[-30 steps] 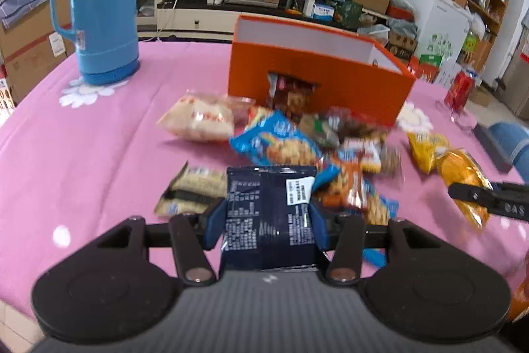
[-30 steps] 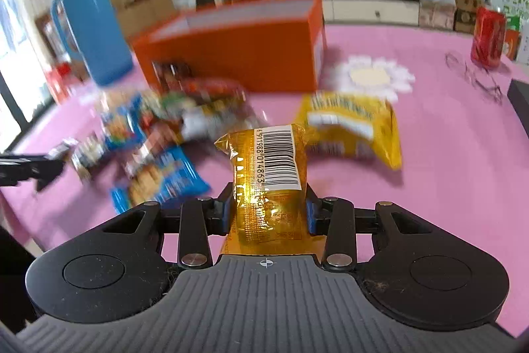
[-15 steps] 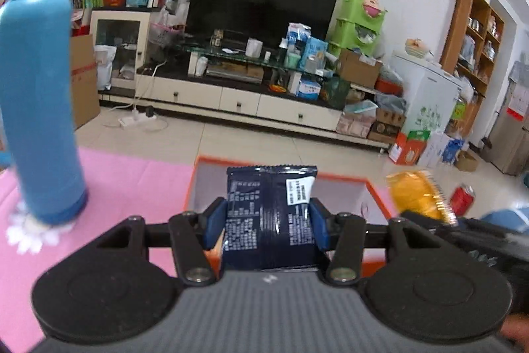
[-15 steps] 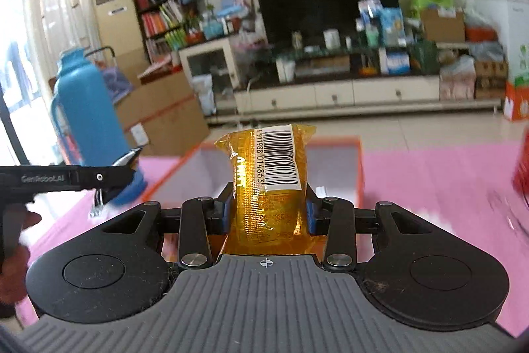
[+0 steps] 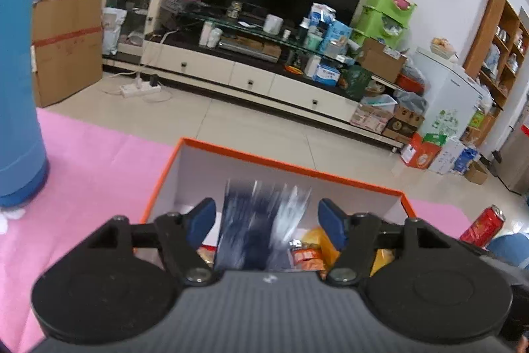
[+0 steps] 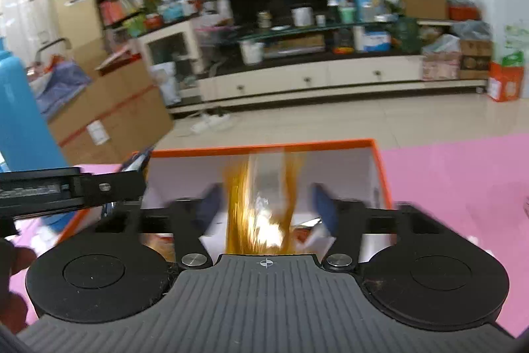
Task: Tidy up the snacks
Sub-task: 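Carry both packets over the orange box and open both tools to drop them, then grasp the blue cookie packet with the left tool while the right tool grasps the yellow cake bag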
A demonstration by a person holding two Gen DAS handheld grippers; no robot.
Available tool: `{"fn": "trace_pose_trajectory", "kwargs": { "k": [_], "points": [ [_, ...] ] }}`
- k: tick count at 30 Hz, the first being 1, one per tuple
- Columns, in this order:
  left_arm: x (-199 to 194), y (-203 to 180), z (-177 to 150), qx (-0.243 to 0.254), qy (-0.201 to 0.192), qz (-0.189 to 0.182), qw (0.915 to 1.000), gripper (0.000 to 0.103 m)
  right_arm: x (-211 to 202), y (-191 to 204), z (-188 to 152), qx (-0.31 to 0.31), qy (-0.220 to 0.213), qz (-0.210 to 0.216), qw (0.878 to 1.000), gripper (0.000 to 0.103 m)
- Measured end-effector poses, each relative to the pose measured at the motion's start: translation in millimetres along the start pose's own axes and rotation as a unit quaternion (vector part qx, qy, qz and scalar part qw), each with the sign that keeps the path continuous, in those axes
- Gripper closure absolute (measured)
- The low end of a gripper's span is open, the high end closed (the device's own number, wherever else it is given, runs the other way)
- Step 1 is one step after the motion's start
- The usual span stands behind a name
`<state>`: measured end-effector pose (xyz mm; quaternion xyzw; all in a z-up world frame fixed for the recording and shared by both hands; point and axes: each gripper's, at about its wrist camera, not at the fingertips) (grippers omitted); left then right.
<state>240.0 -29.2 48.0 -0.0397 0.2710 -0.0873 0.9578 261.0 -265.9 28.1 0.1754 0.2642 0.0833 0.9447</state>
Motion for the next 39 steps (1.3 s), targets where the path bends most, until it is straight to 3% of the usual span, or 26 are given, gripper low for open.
{"fn": "trace_pose_trajectory", "kwargs": {
  "k": [2,6,9,13,16,19,23,26,29,33,39],
  "points": [
    [-11.2,3.4,4.4,-0.006,-0.013,-0.005,0.9999,0.035,-15.1,1.3,4.7,0.004,-0.021,0.023,1.000,0.034],
    [-38.9,6.3,9.4,0.002,-0.040,-0.001,0.9992,0.029,-58.0,10.1,15.9,-0.016,-0.086,0.032,0.996,0.011],
    [-55.8,0.2,5.0,0.033,-0.040,0.018,0.9985,0.026,-82.9,12.4,20.2,-0.022,-0.106,0.039,0.993,0.010],
    [-73.9,-5.9,-9.4,0.071,-0.015,0.025,0.9971,0.021,-105.1,3.1,15.7,-0.009,-0.083,0.061,0.995,0.010],
    [-95.2,-7.3,-29.0,0.105,0.000,0.022,0.9942,0.016,-125.0,-10.1,-1.3,0.007,-0.072,0.062,0.995,0.010],
    [-124.6,-5.0,-56.8,0.125,0.005,0.033,0.9916,0.016,-141.3,-25.2,-25.9,0.008,-0.035,0.061,0.998,0.010],
    [-158.0,7.9,-103.0,0.112,0.035,0.034,0.9925,0.015,-171.6,-54.1,-80.9,0.017,0.012,0.021,1.000,0.010],
    [-169.6,17.3,-138.0,0.090,0.070,0.021,0.9933,0.015,-191.8,-76.6,-117.4,0.056,0.058,0.026,0.996,0.010],
    [-166.0,20.2,-157.7,0.066,0.102,0.015,0.9925,0.015,-206.7,-90.3,-135.5,0.062,0.067,0.022,0.996,0.010],
    [-154.9,12.6,-148.9,0.044,0.099,0.005,0.9941,0.015,-208.7,-107.4,-130.5,0.081,0.050,-0.006,0.995,0.010],
    [-109.8,5.5,-138.2,0.030,0.123,0.040,0.9911,0.016,-189.8,-128.5,-120.2,0.173,0.074,0.035,0.981,0.010]
  ]
}}
Point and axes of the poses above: each gripper's, at about its wrist camera, not at the fingertips, and x roughly the way its jaws point, y to its left, z to its top, and after that the axes turned 13 degrees about x, right-handed
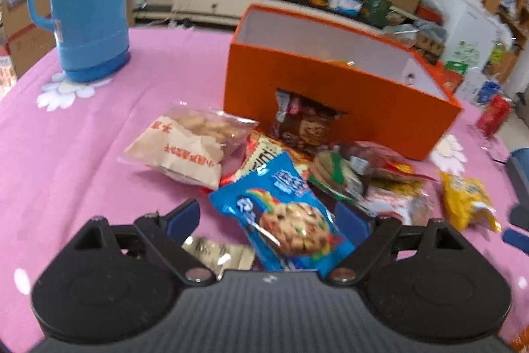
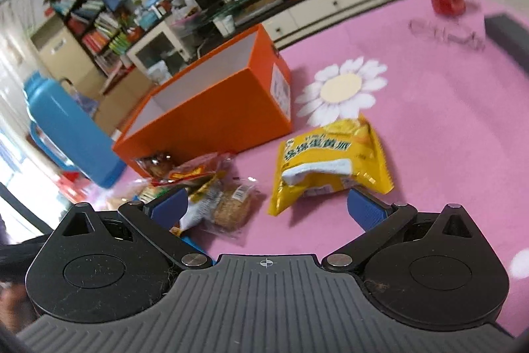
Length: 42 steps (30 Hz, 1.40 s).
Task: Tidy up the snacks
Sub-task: 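Grasp the blue cookie packet with the left tool while the right tool grasps the yellow cake bag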
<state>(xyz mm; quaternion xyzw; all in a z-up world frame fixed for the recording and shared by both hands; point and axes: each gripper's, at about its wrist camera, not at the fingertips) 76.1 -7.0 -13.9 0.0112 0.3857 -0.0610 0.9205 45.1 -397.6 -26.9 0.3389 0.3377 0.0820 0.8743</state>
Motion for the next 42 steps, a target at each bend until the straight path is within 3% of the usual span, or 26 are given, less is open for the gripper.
{"fn": "trace_pose_trajectory", "kwargs": {
  "k": [4,9,13,16,19,22,26,30,35,37,39,42],
  "points": [
    [16.2,1.1,8.3,-0.007,0.015,0.005,0.9999,0.034,6.6,-3.8,1.4,0.009,0.009,0.000,1.000,0.010],
    [-3.7,8.0,-15.0,0.038,0.035,-0.020,0.9985,0.035,2.8,-16.4,8.9,0.020,-0.007,-0.034,0.999,0.010],
    [-29.2,0.1,-43.1,0.119,0.048,-0.015,0.9916,0.035,4.2,-24.9,12.3,0.042,0.000,-0.043,0.998,0.010],
    [-41.4,-9.0,-59.8,0.167,0.052,-0.024,0.9843,0.032,6.9,-19.0,9.6,0.027,0.004,-0.040,0.999,0.010],
    [-50.5,-13.6,-68.7,0.188,0.038,-0.006,0.9814,0.028,12.5,-8.1,5.3,-0.015,0.001,-0.067,0.998,0.010],
    [-63.9,-10.1,-70.2,0.174,0.009,0.003,0.9847,0.025,17.9,1.8,2.5,-0.066,-0.013,-0.103,0.992,0.010],
    [-80.1,1.0,-77.9,0.138,0.000,-0.022,0.9902,0.022,29.2,11.0,2.4,-0.109,-0.027,-0.131,0.985,0.010],
    [-76.6,0.1,-83.9,0.139,0.000,-0.030,0.9899,0.020,29.1,20.2,0.1,-0.124,-0.031,-0.107,0.986,0.010],
    [-64.2,5.5,-86.9,0.116,0.018,-0.054,0.9916,0.020,37.0,36.6,9.6,-0.193,-0.042,-0.098,0.975,0.010],
    [-60.8,8.1,-87.2,0.106,0.020,-0.061,0.9923,0.020,41.1,34.0,25.2,-0.176,-0.048,-0.081,0.980,0.010],
    [-57.6,11.3,-86.2,0.093,0.022,-0.068,0.9931,0.020,56.4,27.7,42.4,-0.153,-0.015,-0.053,0.987,0.010],
    [-55.4,14.9,-85.1,0.077,0.021,-0.080,0.9935,0.019,82.3,16.0,55.7,-0.122,0.029,-0.044,0.991,0.009]
  ]
}}
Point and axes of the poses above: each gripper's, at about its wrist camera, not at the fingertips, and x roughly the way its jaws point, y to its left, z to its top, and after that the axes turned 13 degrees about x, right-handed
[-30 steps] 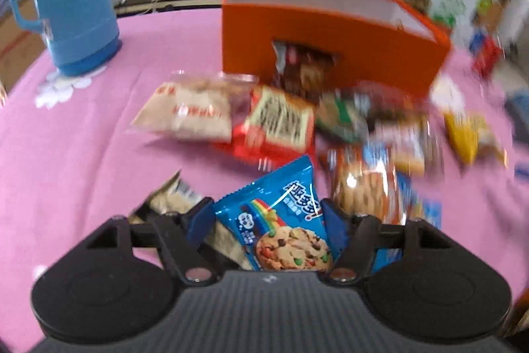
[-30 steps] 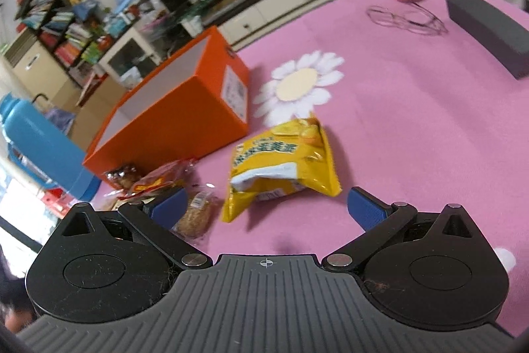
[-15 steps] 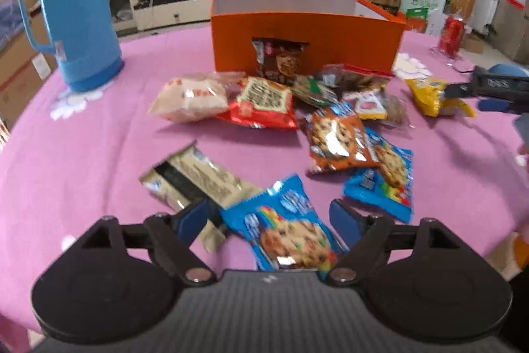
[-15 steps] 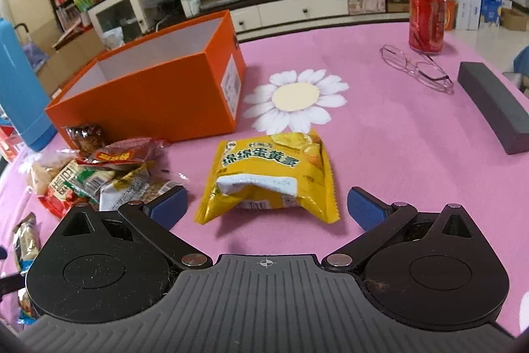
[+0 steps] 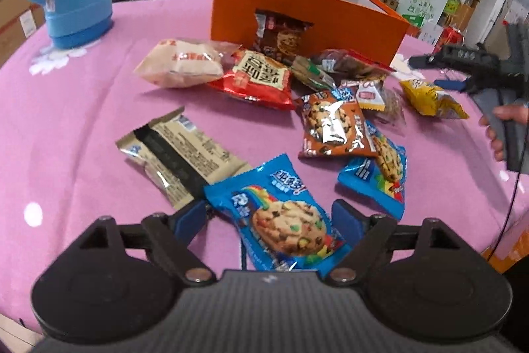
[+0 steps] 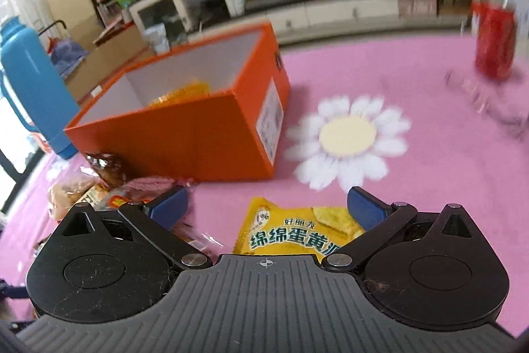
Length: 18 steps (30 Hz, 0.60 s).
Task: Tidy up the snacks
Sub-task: 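Grasp the blue cookie packet with the left tool while the right tool grasps the yellow cake bag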
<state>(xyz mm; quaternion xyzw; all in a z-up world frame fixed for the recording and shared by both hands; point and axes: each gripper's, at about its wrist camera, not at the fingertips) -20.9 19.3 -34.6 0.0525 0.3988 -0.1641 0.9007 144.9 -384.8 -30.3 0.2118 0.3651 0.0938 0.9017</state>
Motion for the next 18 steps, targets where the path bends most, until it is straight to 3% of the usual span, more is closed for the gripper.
{"fn": "trace_pose_trajectory", "kwargs": {
  "k": [6,13,18],
  "points": [
    [2.2,-0.3,0.1,0.002,0.001,0.007,1.0000,0.015,-5.1,-0.5,-12.1,0.010,0.030,0.013,0.999,0.009],
    [-3.0,4.1,-1.7,-0.001,-0.007,0.009,0.9999,0.013,-55.5,24.1,-74.5,-0.026,0.044,-0.050,0.997,0.010],
    [-5.0,8.0,-2.7,-0.011,-0.010,0.011,0.9998,0.013,-93.0,30.7,-105.6,-0.030,0.035,-0.027,0.999,0.010]
  ]
}}
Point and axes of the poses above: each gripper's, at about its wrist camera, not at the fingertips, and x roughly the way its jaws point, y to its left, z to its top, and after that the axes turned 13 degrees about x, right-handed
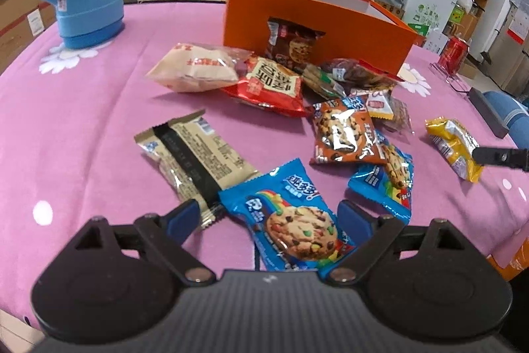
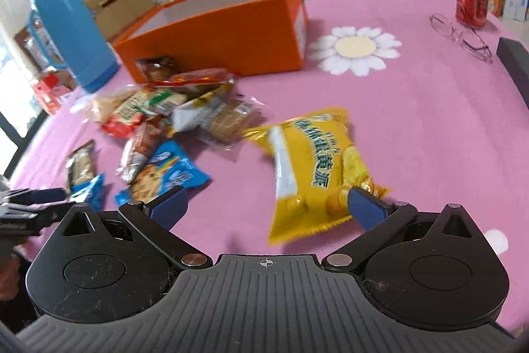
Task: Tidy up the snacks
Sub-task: 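Grasp the blue cookie packet with the left tool while the right tool grasps the yellow cake bag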
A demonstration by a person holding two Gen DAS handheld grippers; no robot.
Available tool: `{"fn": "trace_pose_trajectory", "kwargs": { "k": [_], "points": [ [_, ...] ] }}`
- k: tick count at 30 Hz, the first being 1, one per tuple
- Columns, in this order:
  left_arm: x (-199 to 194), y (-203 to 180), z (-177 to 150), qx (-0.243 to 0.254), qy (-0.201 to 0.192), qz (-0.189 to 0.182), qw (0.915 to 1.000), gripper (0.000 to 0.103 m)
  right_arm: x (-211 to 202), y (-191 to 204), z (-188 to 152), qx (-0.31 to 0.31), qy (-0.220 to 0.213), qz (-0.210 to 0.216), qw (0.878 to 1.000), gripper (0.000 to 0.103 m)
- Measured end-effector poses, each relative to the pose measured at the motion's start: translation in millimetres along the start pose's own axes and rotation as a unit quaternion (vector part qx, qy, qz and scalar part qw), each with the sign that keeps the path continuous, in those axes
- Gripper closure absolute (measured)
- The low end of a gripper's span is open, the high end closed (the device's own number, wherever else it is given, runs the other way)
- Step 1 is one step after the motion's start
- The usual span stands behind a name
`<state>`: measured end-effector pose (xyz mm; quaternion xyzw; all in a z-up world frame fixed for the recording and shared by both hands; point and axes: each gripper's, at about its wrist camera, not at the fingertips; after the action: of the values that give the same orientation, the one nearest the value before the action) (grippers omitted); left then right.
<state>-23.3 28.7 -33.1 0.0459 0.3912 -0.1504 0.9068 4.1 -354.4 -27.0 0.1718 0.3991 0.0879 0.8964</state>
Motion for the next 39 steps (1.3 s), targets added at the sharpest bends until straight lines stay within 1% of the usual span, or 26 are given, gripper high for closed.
{"fn": "trace_pose_trajectory", "kwargs": {
  "k": [1,2,3,4,7,9,11,13,14,15,16,17,18,19,20,21,22,23,24,25,26,29,33,36,39],
  "points": [
    [0.0,0.6,0.0,-0.002,0.000,-0.002,1.0000,0.013,-3.5,1.5,1.7,-0.013,-0.013,-0.003,1.000,0.010],
    [0.2,1.0,0.2,-0.006,0.000,-0.005,1.0000,0.013,-4.0,3.9,6.2,-0.031,-0.027,-0.018,0.999,0.010],
    [0.7,1.0,0.6,-0.009,-0.001,-0.009,0.9999,0.012,-1.2,5.6,10.7,-0.043,-0.031,-0.035,0.998,0.010],
    [2.0,0.7,1.0,-0.013,0.001,-0.013,0.9998,0.012,6.2,6.7,16.1,-0.056,-0.024,-0.045,0.997,0.010],
    [8.3,-2.2,1.8,-0.017,0.011,-0.012,0.9997,0.012,32.0,6.5,25.5,-0.063,0.007,-0.042,0.997,0.010],
    [12.1,-6.0,3.8,-0.016,0.011,-0.003,0.9998,0.012,43.7,5.4,24.2,-0.064,0.016,-0.048,0.997,0.010],
    [17.6,-10.2,6.0,-0.012,0.016,0.005,0.9998,0.012,47.0,4.7,18.7,-0.071,0.018,-0.054,0.996,0.012],
    [20.1,-16.6,6.4,0.004,0.020,0.011,0.9997,0.012,49.5,4.1,16.9,-0.081,0.025,-0.065,0.994,0.014],
    [19.8,-21.6,5.8,0.020,0.022,0.014,0.9995,0.014,53.4,2.7,15.4,-0.081,0.030,-0.066,0.994,0.014],
    [19.8,-24.3,4.5,0.033,0.024,0.017,0.9990,0.019,55.4,1.5,12.8,-0.076,0.034,-0.067,0.994,0.013],
    [19.8,-27.5,2.8,0.049,0.027,0.022,0.9982,0.019,54.9,1.7,11.5,-0.079,0.032,-0.068,0.994,0.013],
    [19.4,-29.3,1.5,0.067,0.027,0.032,0.9969,0.017,55.1,3.1,10.6,-0.083,0.034,-0.069,0.994,0.013],
    [19.3,-28.6,1.2,0.078,0.026,0.046,0.9956,0.017,55.2,3.3,10.3,-0.083,0.034,-0.070,0.994,0.013],
    [20.3,-25.9,1.9,0.079,0.029,0.059,0.9947,0.018,55.8,3.7,10.3,-0.080,0.034,-0.070,0.994,0.011],
    [23.1,-22.7,3.3,0.080,0.032,0.079,0.9931,0.018,55.5,4.4,10.1,-0.076,0.036,-0.065,0.994,0.010],
    [24.0,-18.9,5.2,0.075,0.031,0.091,0.9926,0.019,55.4,5.3,10.0,-0.073,0.037,-0.061,0.995,0.010],
    [24.0,-16.2,7.1,0.069,0.032,0.093,0.9928,0.024,55.8,6.5,10.5,-0.071,0.037,-0.059,0.995,0.010],
    [22.6,-14.6,8.1,0.059,0.030,0.082,0.9945,0.026,56.2,7.3,12.0,-0.066,0.035,-0.058,0.996,0.010],
    [21.5,-14.4,8.1,0.052,0.028,0.070,0.9958,0.025,56.5,7.3,13.8,-0.059,0.032,-0.057,0.996,0.010],
    [21.4,-16.1,7.5,0.049,0.029,0.062,0.9965,0.021,56.6,7.2,15.6,-0.052,0.029,-0.055,0.997,0.010],
    [21.8,-18.6,6.5,0.049,0.031,0.060,0.9965,0.020,57.3,7.0,17.8,-0.046,0.026,-0.054,0.997,0.010],
    [23.1,-24.8,3.8,0.058,0.035,0.065,0.9956,0.020,62.2,8.1,19.6,-0.040,0.029,-0.060,0.997,0.010],
    [23.3,-25.3,4.6,0.046,0.035,0.062,0.9964,0.017,64.4,12.2,17.4,-0.052,0.029,-0.068,0.996,0.010],
    [25.1,-29.5,3.9,0.055,0.040,0.068,0.9954,0.013,66.2,13.4,15.5,-0.065,0.026,-0.072,0.995,0.009],
    [24.2,-32.0,2.1,0.058,0.039,0.065,0.9954,0.013,67.5,15.9,13.0,-0.081,0.026,-0.080,0.993,0.009]
  ]
}}
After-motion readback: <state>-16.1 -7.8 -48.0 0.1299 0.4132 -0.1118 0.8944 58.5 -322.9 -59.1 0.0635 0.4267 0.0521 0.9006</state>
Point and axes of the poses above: each gripper's, at about its wrist camera, not at the fingertips, and x roughly the way its jaws point, y to its left, z to its top, and after that the axes turned 13 degrees about x, right-handed
